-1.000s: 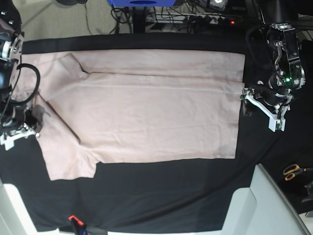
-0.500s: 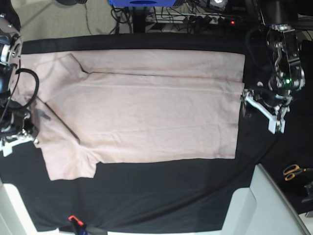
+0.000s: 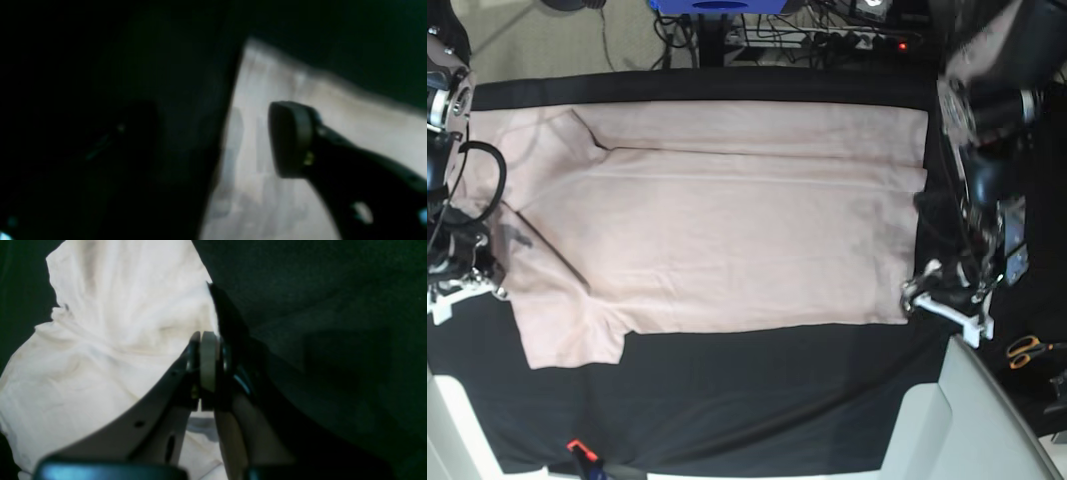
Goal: Fold the T-shirt properly
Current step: 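Move both grippers to the hem corners and grasp them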
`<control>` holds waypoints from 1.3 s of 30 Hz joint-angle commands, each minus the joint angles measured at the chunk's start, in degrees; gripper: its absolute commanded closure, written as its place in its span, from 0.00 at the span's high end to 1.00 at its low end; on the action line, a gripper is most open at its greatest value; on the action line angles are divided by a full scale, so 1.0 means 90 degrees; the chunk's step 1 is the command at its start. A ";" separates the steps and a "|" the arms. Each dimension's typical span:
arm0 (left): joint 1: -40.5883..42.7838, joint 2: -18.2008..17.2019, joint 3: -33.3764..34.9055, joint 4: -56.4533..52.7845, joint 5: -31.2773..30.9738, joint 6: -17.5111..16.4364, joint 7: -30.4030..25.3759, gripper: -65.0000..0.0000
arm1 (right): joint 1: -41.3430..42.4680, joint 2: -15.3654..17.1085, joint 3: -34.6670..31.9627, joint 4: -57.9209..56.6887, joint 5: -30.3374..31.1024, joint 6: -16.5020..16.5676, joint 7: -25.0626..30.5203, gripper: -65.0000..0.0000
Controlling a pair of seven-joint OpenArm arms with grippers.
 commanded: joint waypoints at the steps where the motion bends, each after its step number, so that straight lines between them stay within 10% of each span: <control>1: -0.0290 -0.0062 0.0247 -0.0301 0.0006 -0.0029 -0.0179 0.90 | 0.0160 0.0148 0.0020 0.0106 0.0079 0.0051 0.0081 0.00; 7: -0.0964 0.0065 0.1381 -0.2099 -0.0063 0.0000 -0.1244 0.96 | 0.0160 0.0177 0.0020 0.0106 0.0079 0.0061 0.0081 0.00; 17: -0.0935 0.0514 0.1390 -0.2099 -0.0063 -0.0029 -0.1273 0.95 | 0.0160 0.0177 0.0020 0.0106 0.0079 0.0061 0.0081 0.01; 27: -0.0915 0.0524 0.1390 -0.1835 -0.0063 -0.0029 -0.1332 0.37 | 0.0160 0.0177 0.0020 0.0106 0.0079 0.0061 0.0081 0.01; 39: -0.0710 0.0514 0.1468 -0.1815 0.0006 -0.0010 -0.2279 0.00 | 0.0160 0.0177 0.0000 0.0506 0.0070 0.0061 0.0121 0.00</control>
